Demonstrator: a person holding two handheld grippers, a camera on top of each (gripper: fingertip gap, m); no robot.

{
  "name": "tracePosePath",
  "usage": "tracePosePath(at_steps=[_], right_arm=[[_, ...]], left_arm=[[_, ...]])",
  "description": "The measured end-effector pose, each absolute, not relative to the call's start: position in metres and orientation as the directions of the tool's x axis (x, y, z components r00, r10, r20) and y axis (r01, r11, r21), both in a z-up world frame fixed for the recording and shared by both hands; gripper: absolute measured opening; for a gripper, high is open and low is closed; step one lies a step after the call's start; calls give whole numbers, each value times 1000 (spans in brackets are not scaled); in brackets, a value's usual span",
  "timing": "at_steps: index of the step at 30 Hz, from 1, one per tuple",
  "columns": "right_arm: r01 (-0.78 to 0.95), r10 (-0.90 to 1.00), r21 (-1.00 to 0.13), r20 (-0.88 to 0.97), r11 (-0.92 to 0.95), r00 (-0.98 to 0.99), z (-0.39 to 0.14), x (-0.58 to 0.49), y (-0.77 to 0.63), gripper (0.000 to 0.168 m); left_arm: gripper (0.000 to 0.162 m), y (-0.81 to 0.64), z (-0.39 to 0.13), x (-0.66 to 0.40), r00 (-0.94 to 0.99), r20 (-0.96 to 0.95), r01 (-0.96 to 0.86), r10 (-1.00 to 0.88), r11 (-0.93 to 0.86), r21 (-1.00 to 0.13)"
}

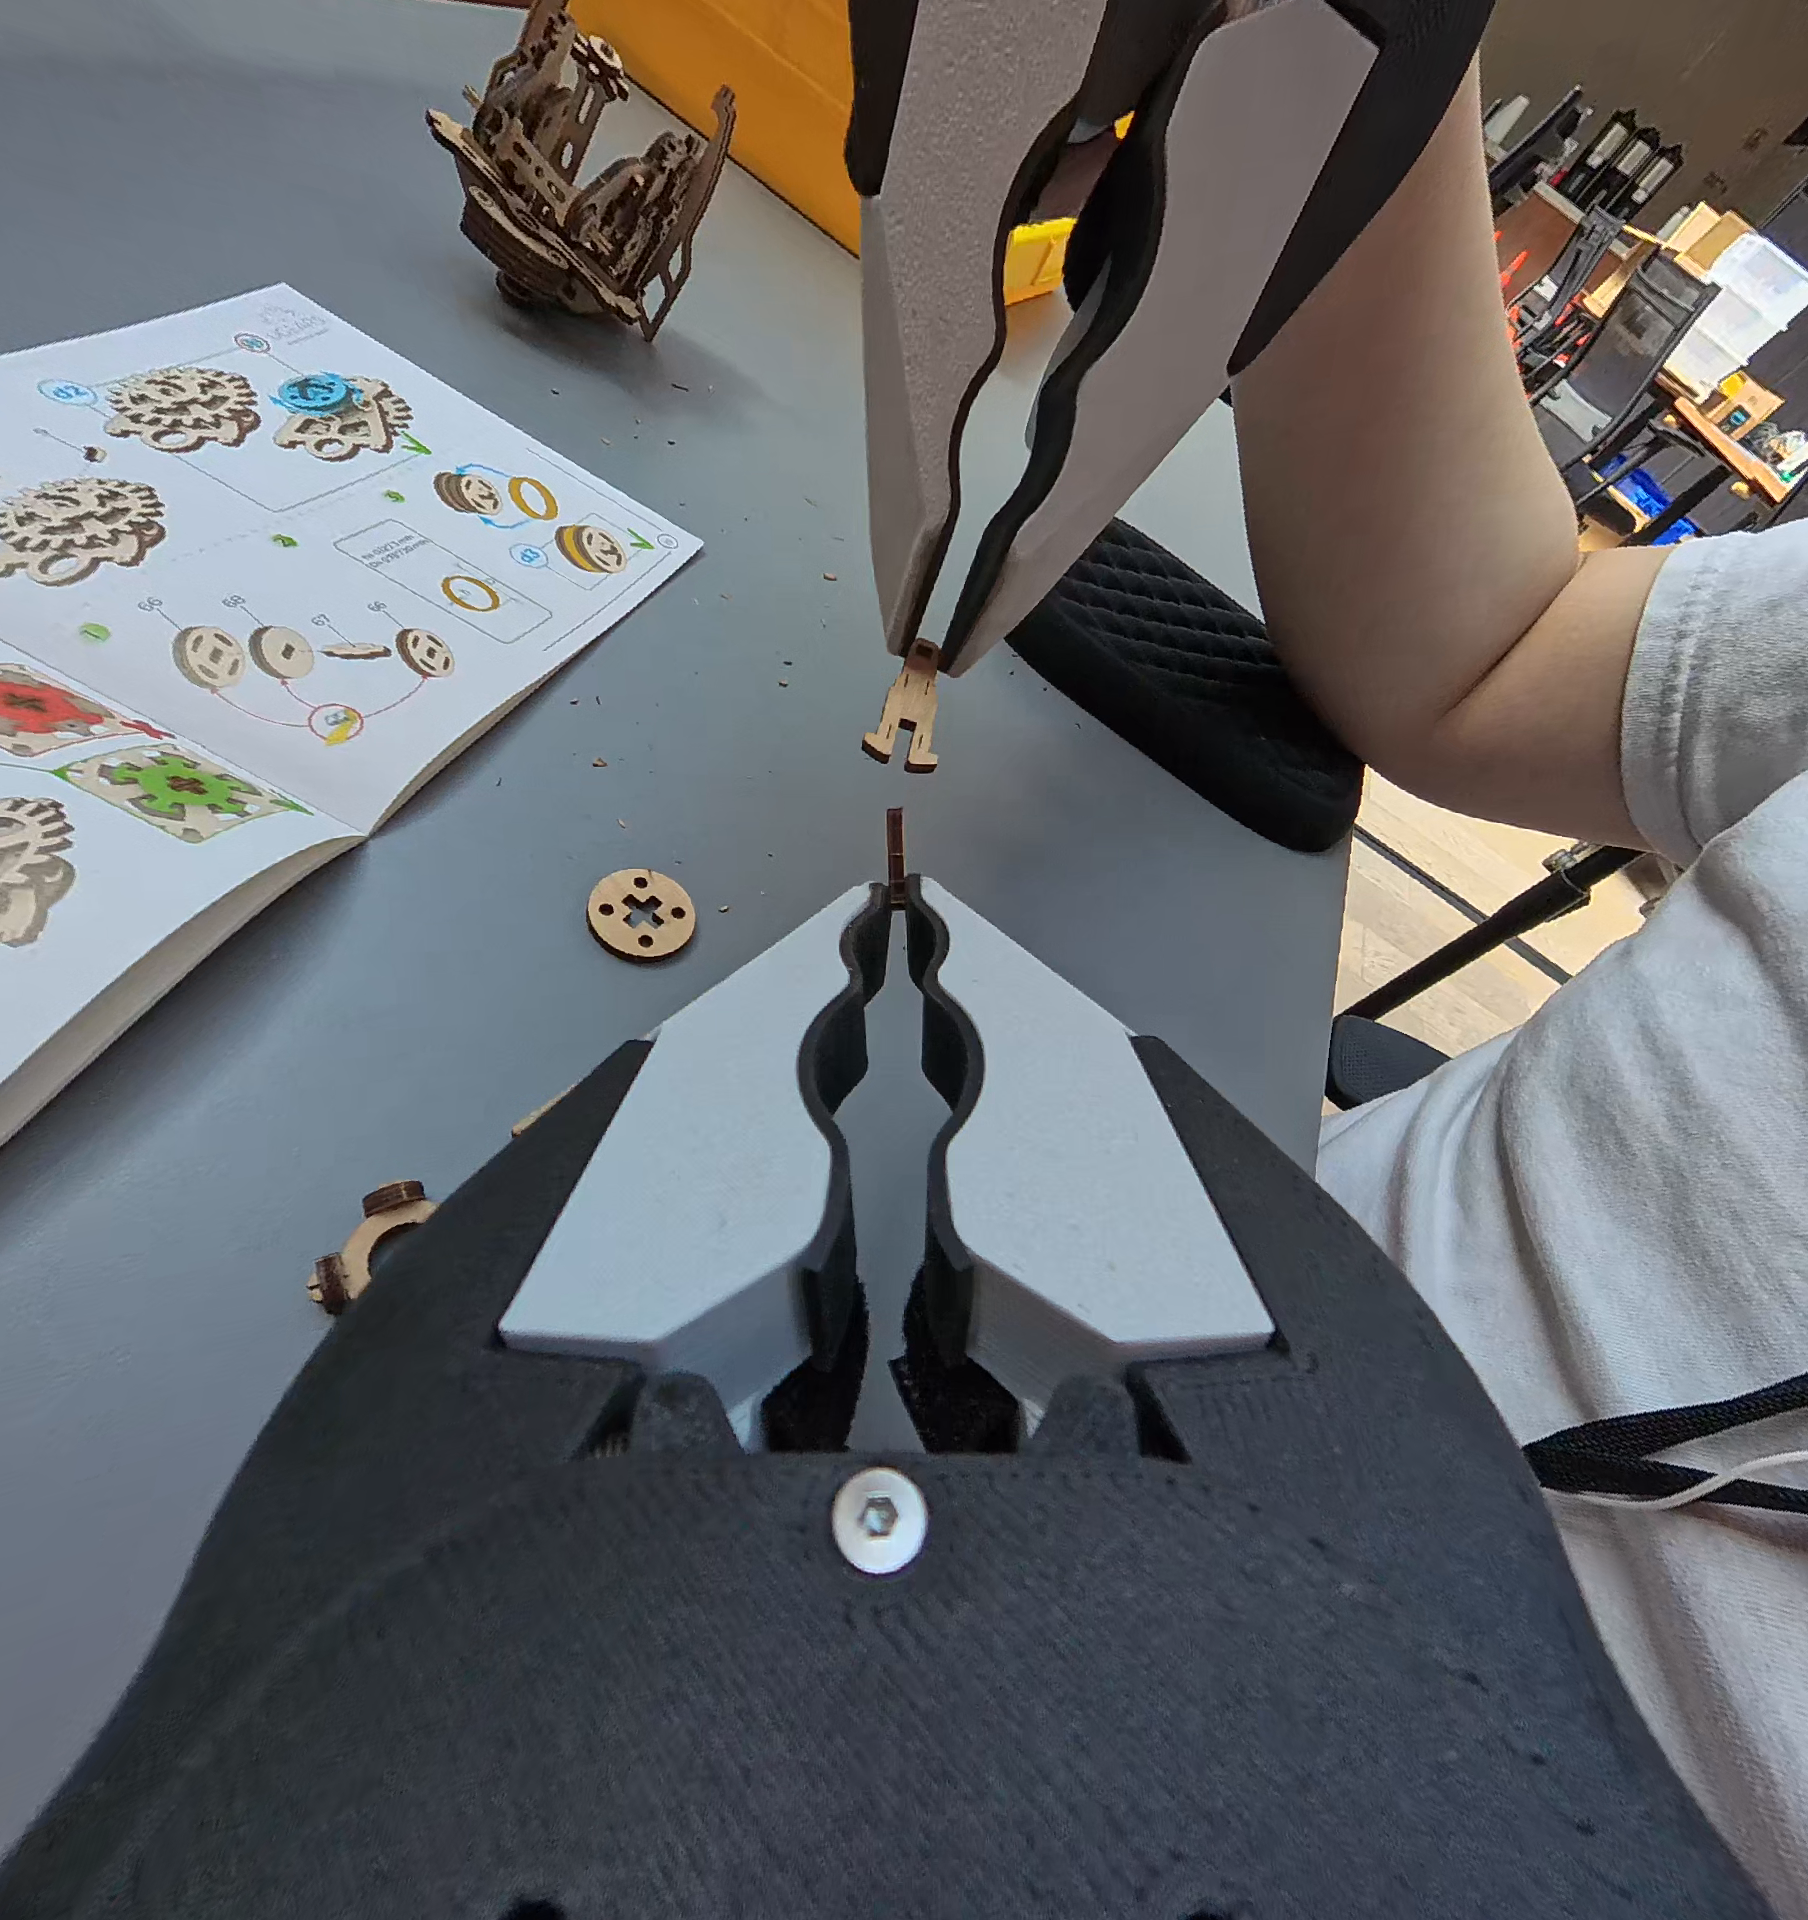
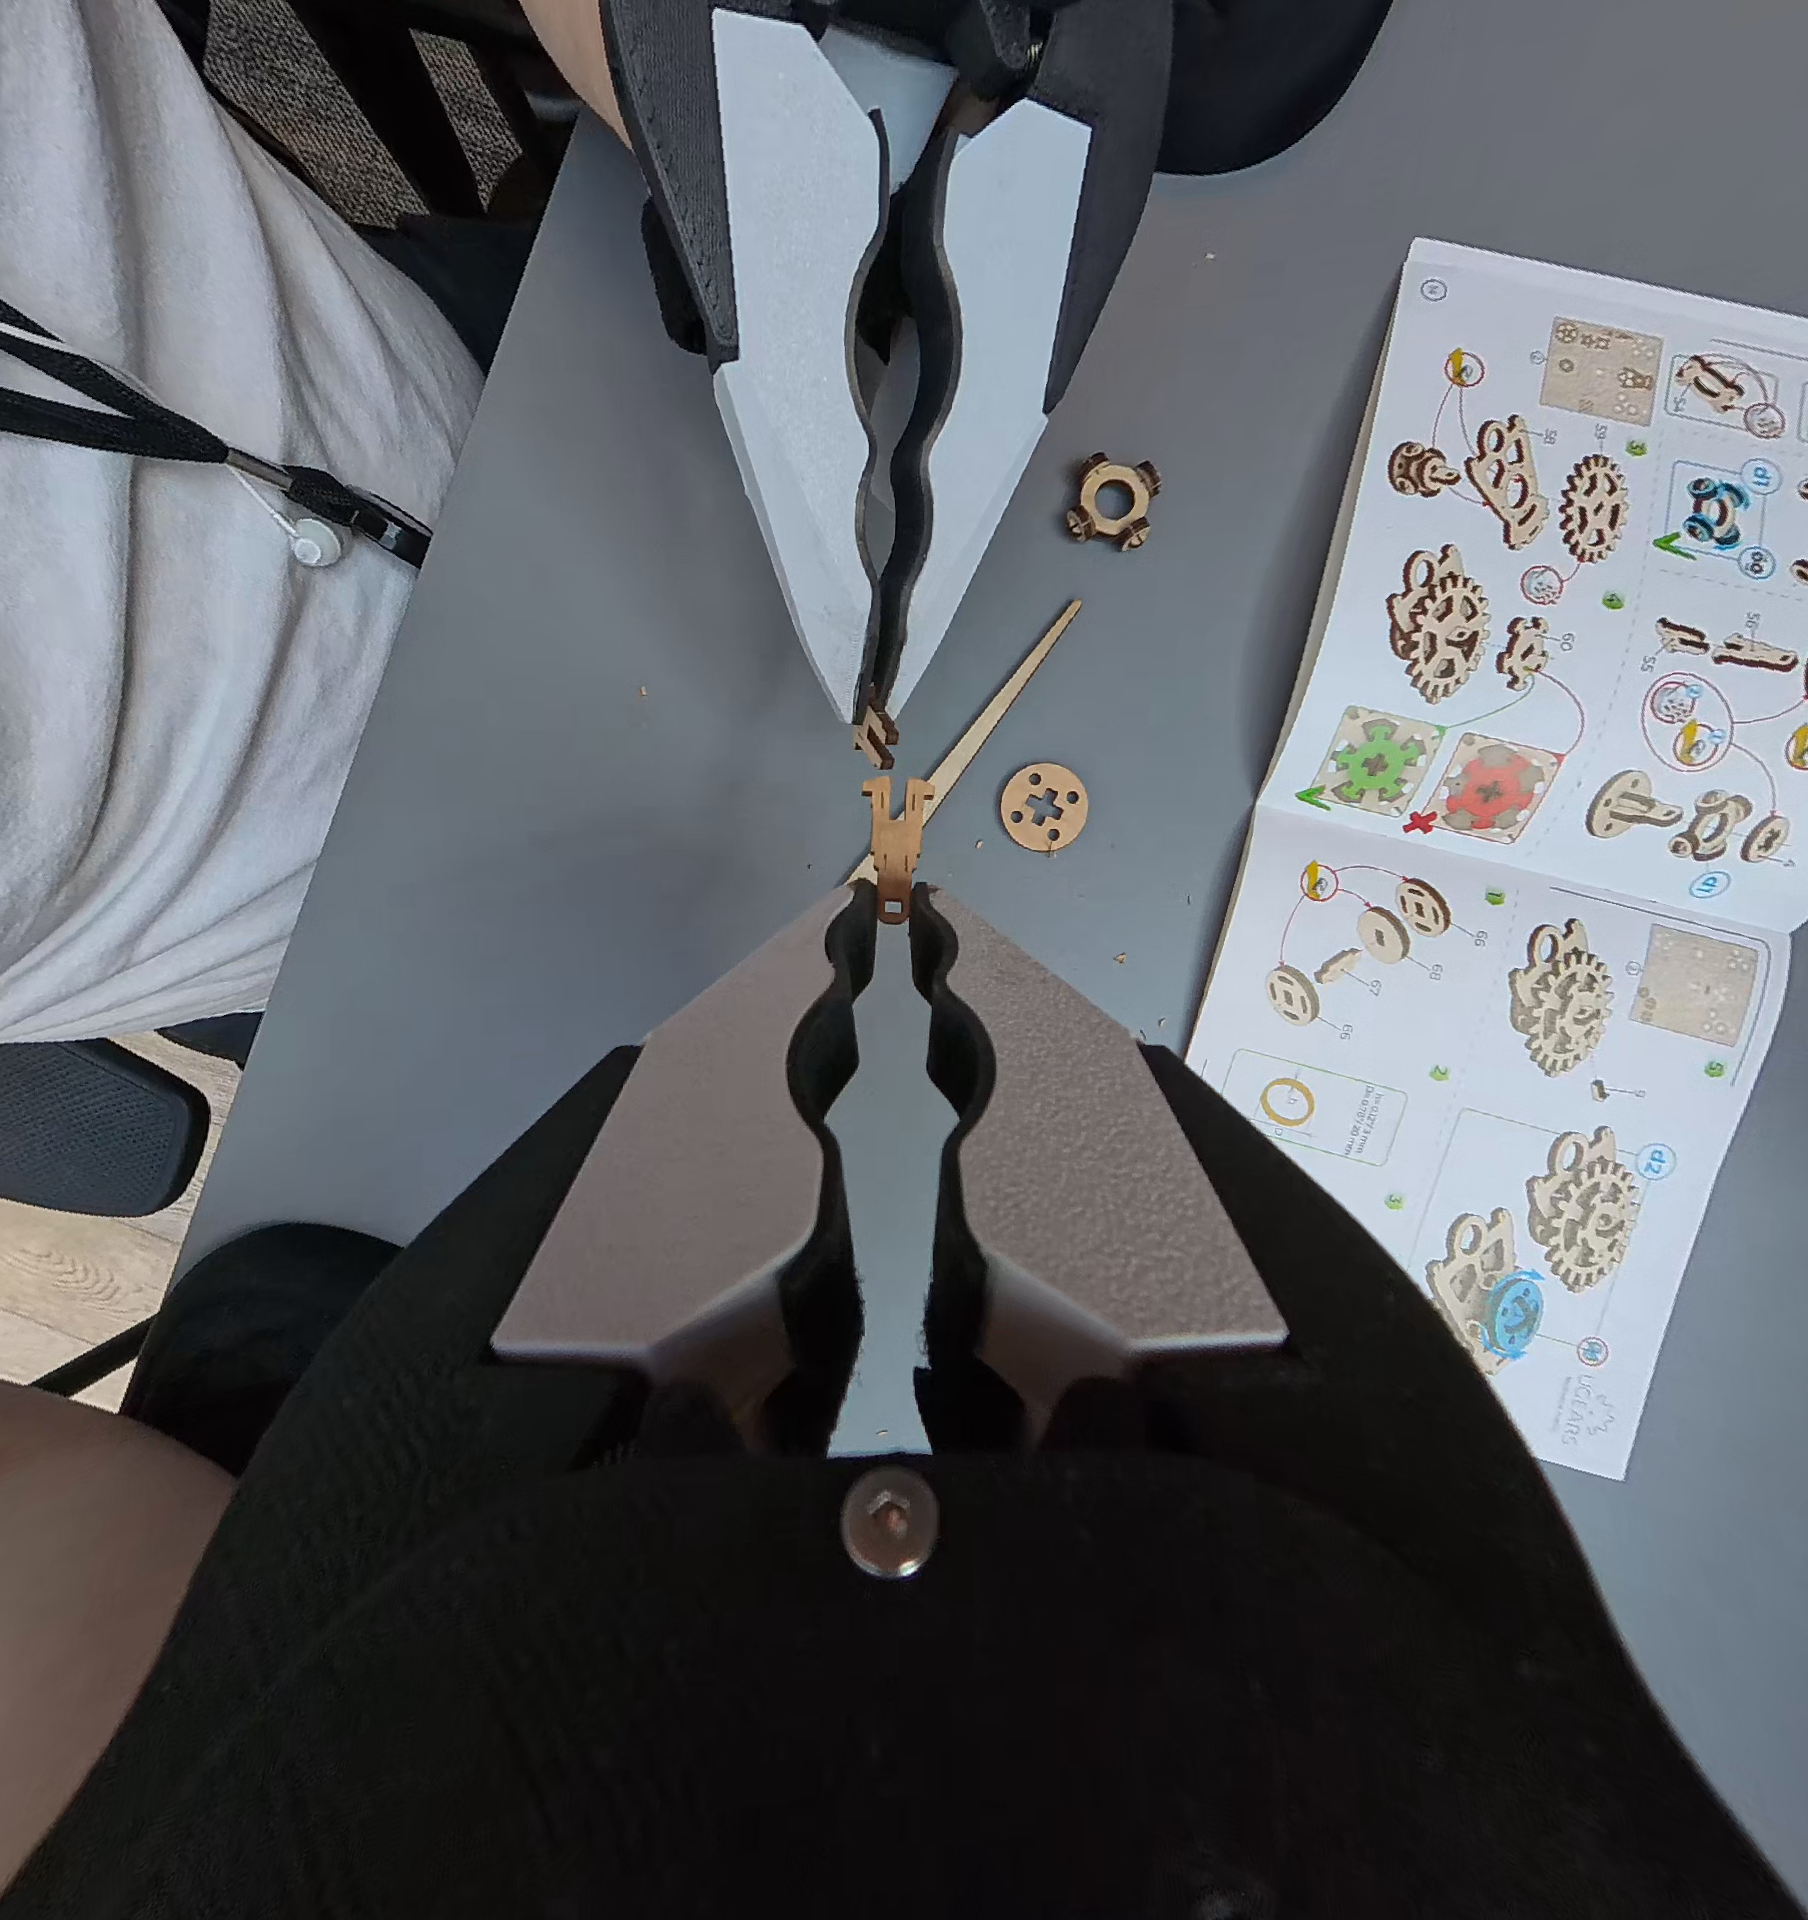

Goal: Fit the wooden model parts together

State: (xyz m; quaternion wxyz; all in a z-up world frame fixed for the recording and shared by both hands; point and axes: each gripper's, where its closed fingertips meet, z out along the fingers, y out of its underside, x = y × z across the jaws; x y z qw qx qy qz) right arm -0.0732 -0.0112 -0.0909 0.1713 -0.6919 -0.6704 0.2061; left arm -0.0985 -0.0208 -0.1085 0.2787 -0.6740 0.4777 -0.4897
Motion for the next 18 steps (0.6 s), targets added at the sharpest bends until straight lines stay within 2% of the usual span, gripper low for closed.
tracePosePath(at_steps=[11,18], right_arm=[[839,997,-543,-77,-29,-15,-89,-77,-16,5],[853,995,-521,-95,-33,-20,-95,-78,-17,5]], left_arm=[[1,-22,-105,-97,53,383,-376,-922,-374,-848],[1,-23,-110,-97,59,354,-409,-933,-346,-845]])
